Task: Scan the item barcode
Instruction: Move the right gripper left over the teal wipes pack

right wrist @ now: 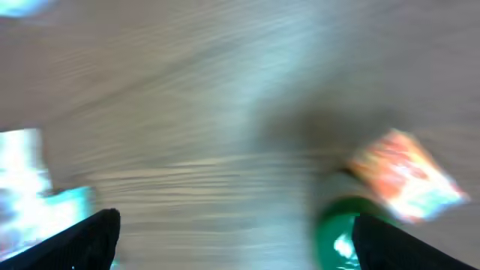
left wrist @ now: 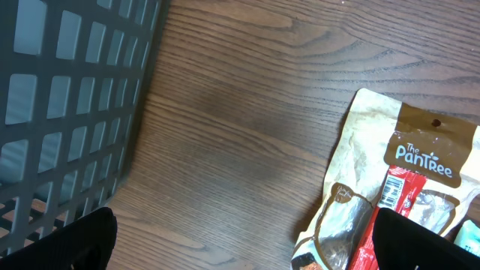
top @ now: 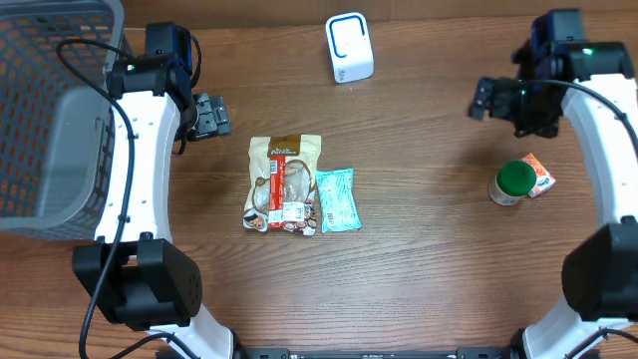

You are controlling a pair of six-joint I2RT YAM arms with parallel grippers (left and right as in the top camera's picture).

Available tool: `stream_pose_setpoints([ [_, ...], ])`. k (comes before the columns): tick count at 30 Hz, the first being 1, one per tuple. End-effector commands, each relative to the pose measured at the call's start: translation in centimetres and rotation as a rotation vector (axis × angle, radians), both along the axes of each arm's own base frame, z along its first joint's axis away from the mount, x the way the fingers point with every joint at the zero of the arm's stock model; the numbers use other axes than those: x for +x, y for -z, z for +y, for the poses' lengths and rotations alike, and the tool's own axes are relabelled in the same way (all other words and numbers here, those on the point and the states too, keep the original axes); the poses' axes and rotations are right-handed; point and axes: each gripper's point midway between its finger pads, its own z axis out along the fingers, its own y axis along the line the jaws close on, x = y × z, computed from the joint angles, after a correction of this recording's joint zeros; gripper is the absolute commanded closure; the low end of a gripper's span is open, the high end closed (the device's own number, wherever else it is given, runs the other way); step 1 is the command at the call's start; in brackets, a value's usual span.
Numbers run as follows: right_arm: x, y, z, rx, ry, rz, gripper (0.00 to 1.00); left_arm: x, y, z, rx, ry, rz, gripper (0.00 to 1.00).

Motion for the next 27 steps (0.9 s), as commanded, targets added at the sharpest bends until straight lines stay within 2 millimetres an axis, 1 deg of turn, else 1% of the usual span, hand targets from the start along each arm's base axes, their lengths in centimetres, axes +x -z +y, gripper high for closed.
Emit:
stream_pose_setpoints([
  [1, 0.2, -2.0, 6.2, 0.326, -0.127, -0.045, 0.0, 0.3, -0.6, 0.0, 0.015, 0.004, -0.017, 0.0],
  [5, -0.3, -0.7, 9.2, 0.335, -0.199, -0.037, 0.03, 0.3, -0.6, 0.0, 0.015, 0.004, -0.017, 0.01],
  [8, -1.4, 1.0, 12.2, 0.319, -0.274, -0.023, 0.04, 0.3, -0.6, 0.0, 0.015, 0.004, -0.017, 0.0],
  [12, -3.2, 4.0, 16.2, 0.279, -0.379, -0.018, 0.05, 0.3, -0.6, 0.0, 0.015, 0.004, -0.017, 0.0],
  [15, -4.7, 7.2, 19.0, 0.222, -0.425, -0.025, 0.05, 0.3, -0.6, 0.0, 0.015, 0.004, -0.017, 0.0],
  [17, -5.5, 9.2, 20.1, 0.17, -0.416, -0.035, 0.05, 0.3, -0.6, 0.0, 0.015, 0.004, -0.017, 0.0],
  [20, -6.5, 11.4, 21.7, 0.122, -0.392, -0.064, 0.05, 0.3, -0.6, 0.0, 0.015, 0.004, -0.017, 0.01],
  [22, -7.1, 12.2, 22.9, 0.123, -0.378, -0.085, 0.05, 0.3, -0.6, 0.0, 0.015, 0.004, -0.017, 0.01],
  [25, -7.7, 12.8, 24.5, 0.131, -0.353, -0.112, 0.06, 0.3, -0.6, 0.0, 0.015, 0.004, -0.017, 0.0],
  [27, -7.8, 13.2, 24.9, 0.099, -0.347, -0.147, 0.11, 0.3, -0.6, 0.0, 0.015, 0.004, -0.017, 0.01],
])
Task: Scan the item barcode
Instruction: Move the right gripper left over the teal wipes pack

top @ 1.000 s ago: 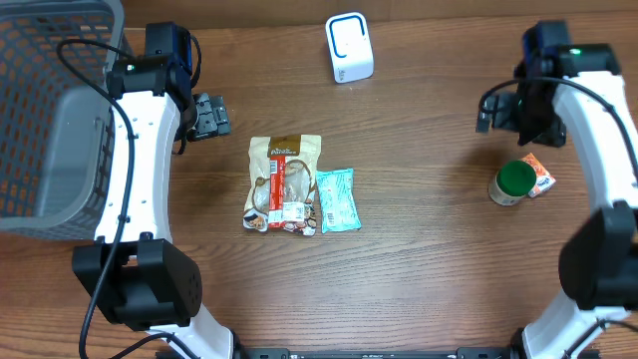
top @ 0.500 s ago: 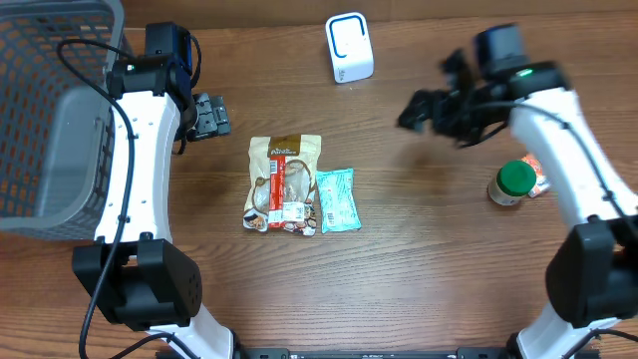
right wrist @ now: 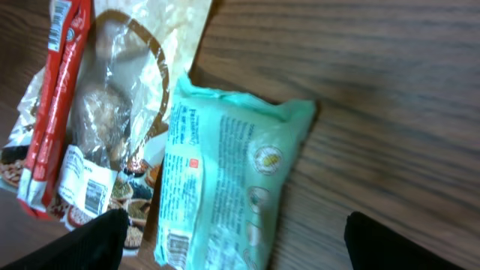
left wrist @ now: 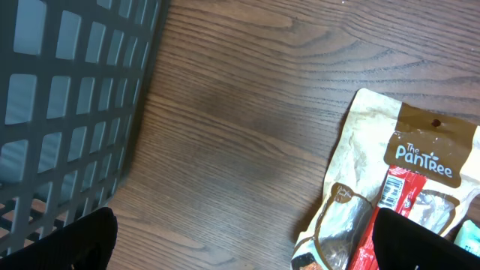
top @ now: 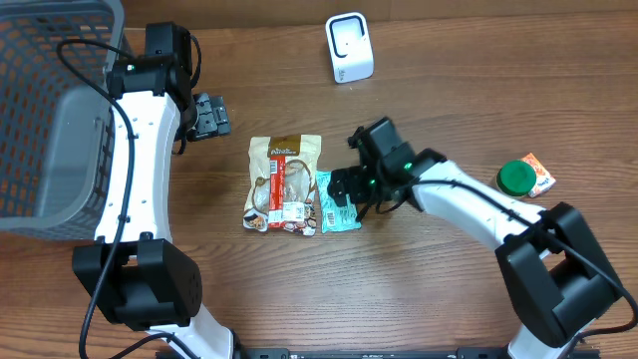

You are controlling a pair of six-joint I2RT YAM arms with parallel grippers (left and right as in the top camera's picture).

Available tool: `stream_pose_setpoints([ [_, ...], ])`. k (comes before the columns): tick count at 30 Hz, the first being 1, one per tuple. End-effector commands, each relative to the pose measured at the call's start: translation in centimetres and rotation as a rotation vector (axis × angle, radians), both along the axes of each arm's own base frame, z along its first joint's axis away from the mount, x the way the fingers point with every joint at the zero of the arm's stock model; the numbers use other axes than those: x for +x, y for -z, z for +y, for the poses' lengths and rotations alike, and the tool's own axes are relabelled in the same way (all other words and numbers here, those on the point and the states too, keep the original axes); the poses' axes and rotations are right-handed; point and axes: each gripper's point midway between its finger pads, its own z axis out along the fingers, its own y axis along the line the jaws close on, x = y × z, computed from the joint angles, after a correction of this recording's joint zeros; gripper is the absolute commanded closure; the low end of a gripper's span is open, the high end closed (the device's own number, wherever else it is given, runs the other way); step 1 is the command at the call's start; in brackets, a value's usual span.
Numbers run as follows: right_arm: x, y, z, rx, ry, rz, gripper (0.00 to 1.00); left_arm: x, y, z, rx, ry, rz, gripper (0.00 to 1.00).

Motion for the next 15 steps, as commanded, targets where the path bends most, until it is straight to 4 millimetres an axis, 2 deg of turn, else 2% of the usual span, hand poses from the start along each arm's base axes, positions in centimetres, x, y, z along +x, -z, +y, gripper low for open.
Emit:
stream_pose_setpoints([
  [1, 0.28, 0.89, -0.38, -0.073, 0.101, -0.054, 0.17, 0.3, -0.6, -0.02, 0.014, 0.004, -0.017, 0.0],
  [4, 0.29, 1.42, -1.04, -0.15, 0.123, -0.106, 0.28, 0.3, -0.6, -0.02, 0.014, 0.004, -0.017, 0.01],
  [8, 0.48, 1.34, -1.04, -0.155, 0.127, -0.12, 0.38, 0.29, -0.6, -0.02, 0.014, 0.004, -0.017, 0.0],
  [11, 0.86, 1.26, -1.12, -0.158, 0.138, -0.139, 0.54, 0.3, -0.6, -0.02, 0.014, 0.004, -0.017, 0.0],
  [15, 1.16, 1.11, -1.02, -0.152, 0.142, -0.153, 0.62, 0.3, -0.6, -0.02, 0.014, 0.004, -0.017, 0.01],
])
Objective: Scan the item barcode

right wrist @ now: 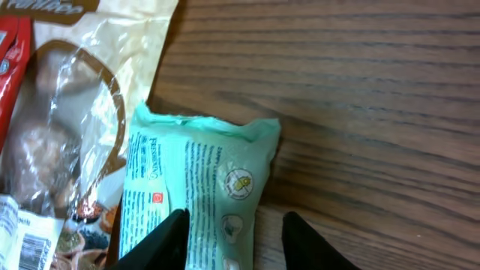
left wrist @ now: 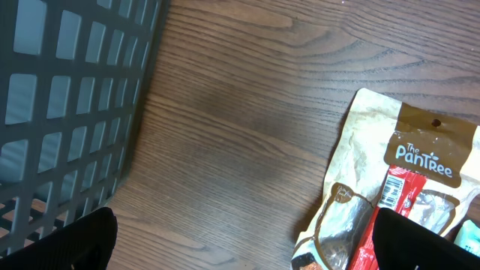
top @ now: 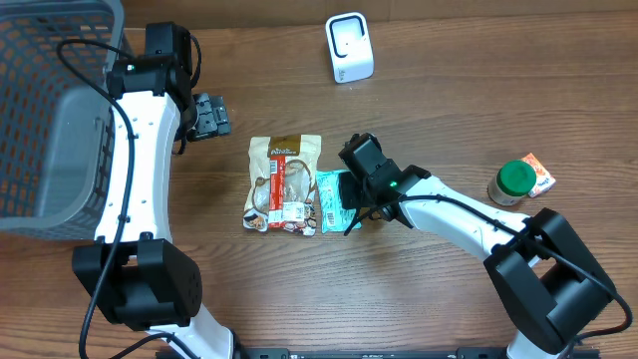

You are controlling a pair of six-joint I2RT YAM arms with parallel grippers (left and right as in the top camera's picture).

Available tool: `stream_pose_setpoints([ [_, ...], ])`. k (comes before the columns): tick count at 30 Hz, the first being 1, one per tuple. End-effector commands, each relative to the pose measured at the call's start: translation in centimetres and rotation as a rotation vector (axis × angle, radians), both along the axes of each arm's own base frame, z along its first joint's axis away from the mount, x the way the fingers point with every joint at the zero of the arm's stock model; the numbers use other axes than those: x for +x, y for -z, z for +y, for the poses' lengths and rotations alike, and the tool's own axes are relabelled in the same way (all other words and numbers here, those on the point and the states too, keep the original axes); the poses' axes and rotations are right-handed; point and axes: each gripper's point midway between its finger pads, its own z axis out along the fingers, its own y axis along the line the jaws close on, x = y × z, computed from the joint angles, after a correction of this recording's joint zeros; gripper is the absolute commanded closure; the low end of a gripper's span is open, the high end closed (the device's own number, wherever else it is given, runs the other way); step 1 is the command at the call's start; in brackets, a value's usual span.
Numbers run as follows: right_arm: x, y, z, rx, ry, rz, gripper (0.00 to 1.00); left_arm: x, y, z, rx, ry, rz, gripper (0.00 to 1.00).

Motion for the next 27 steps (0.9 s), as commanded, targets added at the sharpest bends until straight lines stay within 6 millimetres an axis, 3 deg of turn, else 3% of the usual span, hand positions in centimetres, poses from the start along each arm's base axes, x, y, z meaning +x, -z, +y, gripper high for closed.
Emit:
stream_pose_setpoints([
  [1, 0.4, 0.0, -0.4, -0.019, 0.019, -0.023, 0.63, 0.3, -0.6, 0.0, 0.015, 0.004, -0.017, 0.0],
  [22, -0.3, 0.2, 0.0, 0.003, 0.001, 0.009, 0.64, 0.3, -0.6, 0.0, 0.015, 0.003, -0.017, 0.0],
  [27, -0.3, 0.2, 0.0, 0.012, 0.024, 0.018, 0.64, 0.5, -0.3, -1.5, -0.071, 0.015, -0.028, 0.01],
])
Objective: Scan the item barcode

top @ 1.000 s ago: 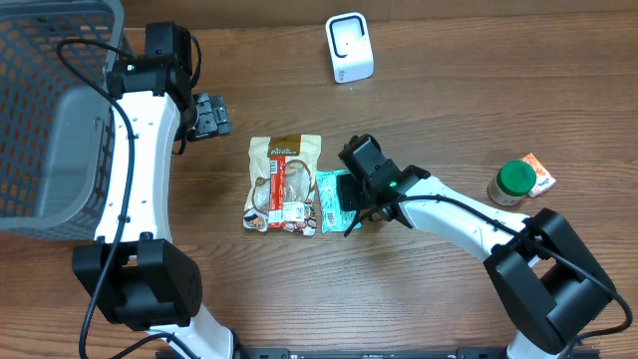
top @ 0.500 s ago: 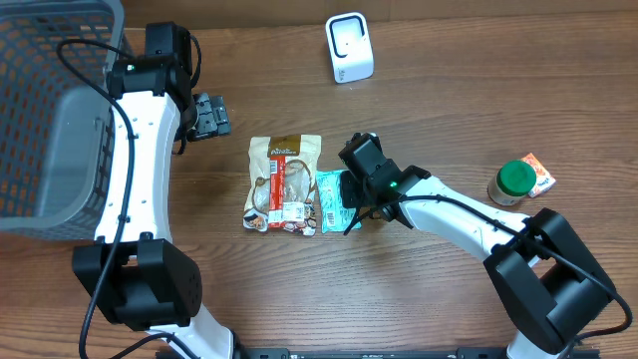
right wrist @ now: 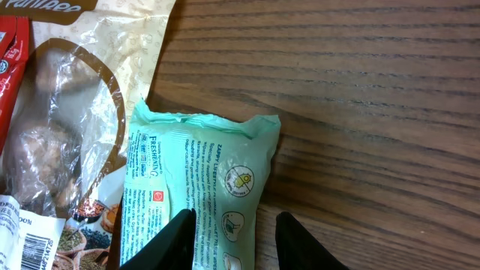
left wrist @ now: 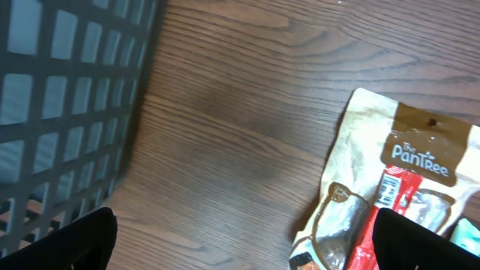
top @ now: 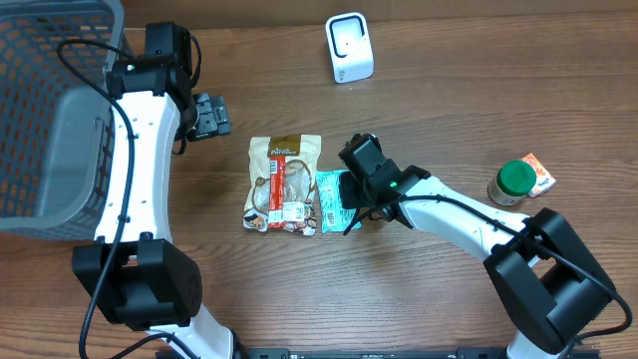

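A teal tissue packet lies flat on the wooden table, right of a tan snack bag. My right gripper is down at the packet, open but narrowed. In the right wrist view its left fingertip overlaps the teal packet and the other is over bare wood beside the packet's right edge. The white scanner stands at the back. My left gripper hovers wide open near the basket, the snack bag at the right of its view.
A grey mesh basket fills the far left. A green-lidded bottle and an orange packet sit at the right. A barcode label shows on the snack bag's lower end.
Almost nothing. My right gripper's fingers stand a touch closer together at the teal packet. The left wrist view has shifted very slightly.
My right gripper was first high at the back right, near the bottle, its view blurred. Then it was wide open over the teal packet. After that it was low at the packet with its fingers narrowed, and it stays there. The left arm has kept its place.
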You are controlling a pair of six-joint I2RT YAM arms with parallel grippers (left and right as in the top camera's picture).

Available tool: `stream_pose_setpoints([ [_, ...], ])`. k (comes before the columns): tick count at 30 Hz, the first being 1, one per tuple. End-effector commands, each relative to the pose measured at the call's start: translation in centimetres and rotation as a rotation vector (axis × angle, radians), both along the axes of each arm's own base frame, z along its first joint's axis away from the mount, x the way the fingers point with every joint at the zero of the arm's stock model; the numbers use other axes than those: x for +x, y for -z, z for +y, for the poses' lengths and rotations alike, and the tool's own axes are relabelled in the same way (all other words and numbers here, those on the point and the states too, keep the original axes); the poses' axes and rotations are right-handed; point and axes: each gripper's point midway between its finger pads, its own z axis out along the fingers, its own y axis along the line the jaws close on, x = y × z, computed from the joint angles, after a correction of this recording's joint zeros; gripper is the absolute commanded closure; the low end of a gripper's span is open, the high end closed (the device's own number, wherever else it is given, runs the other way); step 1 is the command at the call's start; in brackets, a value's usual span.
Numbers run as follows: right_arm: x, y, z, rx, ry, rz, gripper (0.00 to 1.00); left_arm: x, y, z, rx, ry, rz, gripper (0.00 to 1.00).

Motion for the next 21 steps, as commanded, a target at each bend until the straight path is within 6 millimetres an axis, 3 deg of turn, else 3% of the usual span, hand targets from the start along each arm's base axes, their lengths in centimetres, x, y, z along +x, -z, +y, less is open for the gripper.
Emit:
stream_pose_setpoints([
  [1, -0.1, 0.1, 0.0, 0.007, 0.015, 0.008, 0.64, 0.6, -0.3, -2.0, -0.1, 0.024, -0.029, 0.0],
  [3, -0.1, 0.1, 0.0, 0.008, 0.015, 0.008, 0.64, 1.1, -0.3, -3.6, -0.19, 0.049, -0.051, 0.0],
  [4, -0.1, 0.1, 0.0, 0.008, 0.015, 0.008, 0.64, 1.1, -0.3, -4.9, -0.263, 0.07, -0.053, 0.09],
  [8, 0.0, 0.1, 0.0, 0.012, 0.021, 0.006, 0.64, 0.1, -0.3, -9.4, -0.471, 0.139, -0.014, 0.64],
  [11, 0.0, 0.1, -0.1, 0.019, 0.048, 0.015, 0.64, -1.0, 0.8, -11.3, -0.485, 0.173, 0.042, 0.7],
  [13, 0.0, 0.1, -0.1, 0.025, 0.059, 0.018, 0.64, -1.6, 1.7, -12.5, -0.486, 0.199, 0.074, 0.91],
  [14, 0.0, 0.2, -0.1, 0.024, 0.061, 0.021, 0.64, -1.9, 2.3, -13.1, -0.483, 0.213, 0.087, 0.96],
  [21, -0.5, 0.5, -0.6, 0.007, 0.068, 0.045, 0.64, -4.0, 7.2, -16.4, -0.482, 0.249, 0.171, 0.96],
])
